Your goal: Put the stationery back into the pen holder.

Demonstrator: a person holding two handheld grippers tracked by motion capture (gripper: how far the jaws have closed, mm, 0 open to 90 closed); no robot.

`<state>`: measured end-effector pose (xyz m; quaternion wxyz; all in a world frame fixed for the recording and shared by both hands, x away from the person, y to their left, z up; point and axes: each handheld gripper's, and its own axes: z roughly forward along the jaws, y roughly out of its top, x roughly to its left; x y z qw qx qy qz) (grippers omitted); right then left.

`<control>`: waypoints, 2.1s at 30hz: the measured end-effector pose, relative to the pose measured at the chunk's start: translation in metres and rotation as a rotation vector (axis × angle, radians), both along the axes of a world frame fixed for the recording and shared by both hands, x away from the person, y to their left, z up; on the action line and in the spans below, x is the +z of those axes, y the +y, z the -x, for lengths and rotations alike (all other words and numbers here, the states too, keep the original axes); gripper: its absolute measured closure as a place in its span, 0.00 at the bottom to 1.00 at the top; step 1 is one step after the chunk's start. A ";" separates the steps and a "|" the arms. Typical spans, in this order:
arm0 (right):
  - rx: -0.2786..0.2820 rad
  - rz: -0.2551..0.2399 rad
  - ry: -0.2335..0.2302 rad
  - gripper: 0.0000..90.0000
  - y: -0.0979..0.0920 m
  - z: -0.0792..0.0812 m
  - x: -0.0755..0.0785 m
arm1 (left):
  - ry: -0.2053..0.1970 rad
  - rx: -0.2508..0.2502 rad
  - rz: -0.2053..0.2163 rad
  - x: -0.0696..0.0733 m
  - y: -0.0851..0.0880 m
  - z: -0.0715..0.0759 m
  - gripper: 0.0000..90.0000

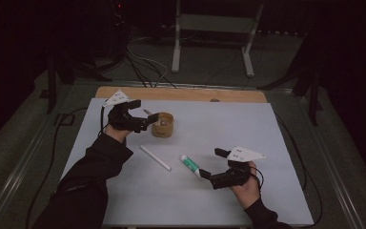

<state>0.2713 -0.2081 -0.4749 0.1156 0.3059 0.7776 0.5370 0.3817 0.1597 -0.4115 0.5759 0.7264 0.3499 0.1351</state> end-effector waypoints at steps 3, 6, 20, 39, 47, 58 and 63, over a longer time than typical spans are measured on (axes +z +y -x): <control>-0.002 0.002 0.006 0.02 -0.001 0.001 -0.001 | -0.010 -0.026 -0.004 -0.001 -0.001 0.008 0.00; -0.003 0.009 0.012 0.02 -0.001 0.002 -0.002 | -0.006 -0.065 -0.003 -0.005 -0.003 0.016 0.00; -0.002 0.015 0.031 0.02 -0.001 0.002 -0.007 | -0.006 -0.183 0.015 -0.036 -0.017 0.061 0.00; -0.019 0.102 0.061 0.02 0.006 0.004 -0.015 | 0.007 -0.276 -0.012 -0.056 -0.025 0.106 0.00; -0.028 0.152 0.075 0.08 0.012 0.003 -0.024 | 0.015 -0.298 -0.020 -0.070 -0.024 0.123 0.00; -0.078 0.243 0.138 0.21 0.026 0.000 -0.039 | 0.016 -0.296 -0.056 -0.081 -0.025 0.134 0.00; -0.095 0.279 0.149 0.30 0.034 -0.002 -0.043 | 0.019 -0.286 -0.055 -0.083 -0.024 0.133 0.00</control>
